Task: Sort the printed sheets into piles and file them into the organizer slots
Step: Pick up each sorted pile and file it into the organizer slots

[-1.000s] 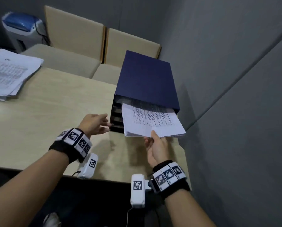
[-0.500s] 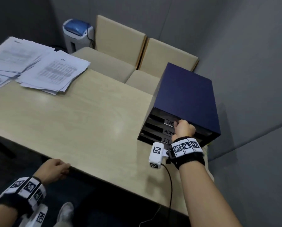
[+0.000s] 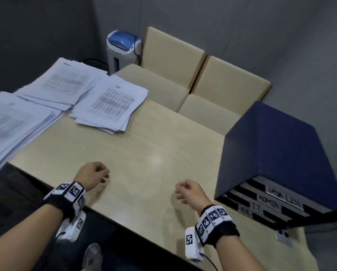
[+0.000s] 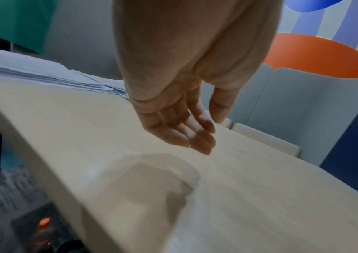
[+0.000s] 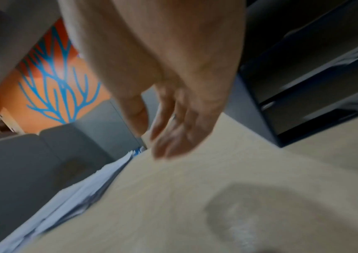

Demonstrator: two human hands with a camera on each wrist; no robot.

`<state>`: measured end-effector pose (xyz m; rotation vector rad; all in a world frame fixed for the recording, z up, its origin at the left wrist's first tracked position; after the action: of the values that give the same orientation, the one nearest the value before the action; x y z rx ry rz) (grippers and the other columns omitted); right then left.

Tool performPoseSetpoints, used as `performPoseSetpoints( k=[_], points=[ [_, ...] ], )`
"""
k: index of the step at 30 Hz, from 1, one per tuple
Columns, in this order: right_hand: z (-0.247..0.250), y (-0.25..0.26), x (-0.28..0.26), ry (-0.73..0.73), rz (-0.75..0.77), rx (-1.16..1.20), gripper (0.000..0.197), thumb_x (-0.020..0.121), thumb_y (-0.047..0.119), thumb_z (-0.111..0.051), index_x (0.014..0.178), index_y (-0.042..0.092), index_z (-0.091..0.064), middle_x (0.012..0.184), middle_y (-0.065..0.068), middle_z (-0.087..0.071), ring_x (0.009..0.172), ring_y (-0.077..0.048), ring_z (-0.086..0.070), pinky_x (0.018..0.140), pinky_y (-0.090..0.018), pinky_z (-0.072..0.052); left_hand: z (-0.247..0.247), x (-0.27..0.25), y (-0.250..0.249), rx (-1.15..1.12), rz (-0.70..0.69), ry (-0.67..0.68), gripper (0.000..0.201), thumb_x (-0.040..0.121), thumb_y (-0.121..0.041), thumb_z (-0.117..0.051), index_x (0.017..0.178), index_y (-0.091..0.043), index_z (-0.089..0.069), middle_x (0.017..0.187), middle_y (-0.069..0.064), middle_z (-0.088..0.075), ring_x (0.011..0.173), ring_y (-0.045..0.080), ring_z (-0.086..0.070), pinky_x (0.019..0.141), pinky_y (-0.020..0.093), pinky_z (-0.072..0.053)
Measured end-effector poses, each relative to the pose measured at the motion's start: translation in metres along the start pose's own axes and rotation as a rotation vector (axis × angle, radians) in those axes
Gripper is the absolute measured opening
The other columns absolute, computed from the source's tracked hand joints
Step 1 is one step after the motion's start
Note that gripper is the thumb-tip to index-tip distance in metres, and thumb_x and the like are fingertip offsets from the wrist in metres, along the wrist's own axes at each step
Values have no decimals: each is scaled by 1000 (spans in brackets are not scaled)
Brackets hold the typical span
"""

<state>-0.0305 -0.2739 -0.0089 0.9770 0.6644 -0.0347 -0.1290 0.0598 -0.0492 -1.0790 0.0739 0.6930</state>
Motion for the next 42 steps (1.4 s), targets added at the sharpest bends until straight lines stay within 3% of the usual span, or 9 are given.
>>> performPoseSetpoints(
  k=[11, 17, 20, 24, 25, 30, 34, 37, 42],
  points=[
    [-131, 136, 126, 183, -15, -279, 10, 95, 15, -59, 85, 19, -60, 85, -1, -66, 69, -11, -60, 58, -21, -44, 150, 119, -13, 316, -95, -143, 9, 89, -19, -62, 95, -13, -64, 100, 5, -68, 93, 24, -62, 82, 32, -48],
    [-151, 190, 230, 22, -32, -117, 25, 90, 31, -66, 108, 14, -60, 106, -6, -64, 99, -23, -63, 94, -40, -52, 171, 206, -25, 269, -69, -193, 33, 89, -21, -63, 120, -10, -55, 123, 8, -59, 107, 26, -58, 92, 35, -45],
    [-163, 199, 287, 15, -114, 89, 36, 84, 38, -71, 105, 19, -48, 97, -6, -55, 79, -21, -58, 70, -32, -55, 169, 245, -34, 261, -83, -184, 48, 91, -22, -62, 134, -7, -46, 136, 10, -52, 121, 26, -52, 100, 37, -42],
    [-166, 219, 331, -122, -174, 310, 46, 82, 26, -73, 106, -11, -59, 89, -2, -47, 83, -31, -65, 79, -39, -53, 174, 296, -52, 274, -56, -204, 53, 93, -20, -59, 141, -4, -41, 140, 14, -51, 127, 30, -49, 105, 36, -39],
    [-166, 222, 336, -140, -201, 388, 45, 85, 20, -71, 112, -13, -56, 119, -4, -36, 92, -33, -67, 84, -42, -53, 174, 307, -54, 279, -40, -205, 52, 93, -20, -58, 139, -3, -42, 138, 16, -53, 124, 30, -51, 102, 36, -41],
    [-163, 237, 362, -91, -272, 356, 42, 85, 25, -73, 115, -1, -58, 100, -15, -67, 85, -29, -63, 68, -34, -47, 165, 347, -63, 418, 72, -125, 44, 90, -30, -59, 121, -1, -48, 117, 14, -59, 100, 28, -57, 77, 31, -44],
    [-161, 231, 377, -170, -186, 131, 36, 75, 30, -76, 92, 8, -54, 103, -8, -62, 88, -25, -61, 80, -36, -49, 155, 354, -62, 468, 127, -78, 49, 88, -44, -61, 114, -4, -52, 105, 7, -60, 93, 25, -59, 81, 34, -52],
    [-159, 226, 373, -226, -206, 184, 57, 76, 27, -78, 115, 5, -43, 119, -5, -55, 106, -26, -57, 96, -43, -50, 141, 347, -60, 450, 137, 12, 53, 89, -52, -59, 114, -6, -55, 106, 6, -62, 97, 25, -60, 82, 33, -51],
    [-157, 226, 332, -133, -198, 367, 33, 90, 9, -68, 120, 2, -59, 110, -11, -69, 95, -29, -67, 70, -34, -54, 120, 323, -52, 330, 118, 53, 73, 82, -47, -70, 135, -6, -39, 134, 11, -42, 120, 27, -48, 100, 36, -43]
  ],
)
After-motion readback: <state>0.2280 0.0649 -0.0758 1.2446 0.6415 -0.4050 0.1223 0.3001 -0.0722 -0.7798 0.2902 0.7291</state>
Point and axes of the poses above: each hand's wrist, its own x-axis towards the middle knuckle, its own z-axis out of the back of the hand, y = z × x, the point moved 5 cm from there along x, towards the middle knuckle
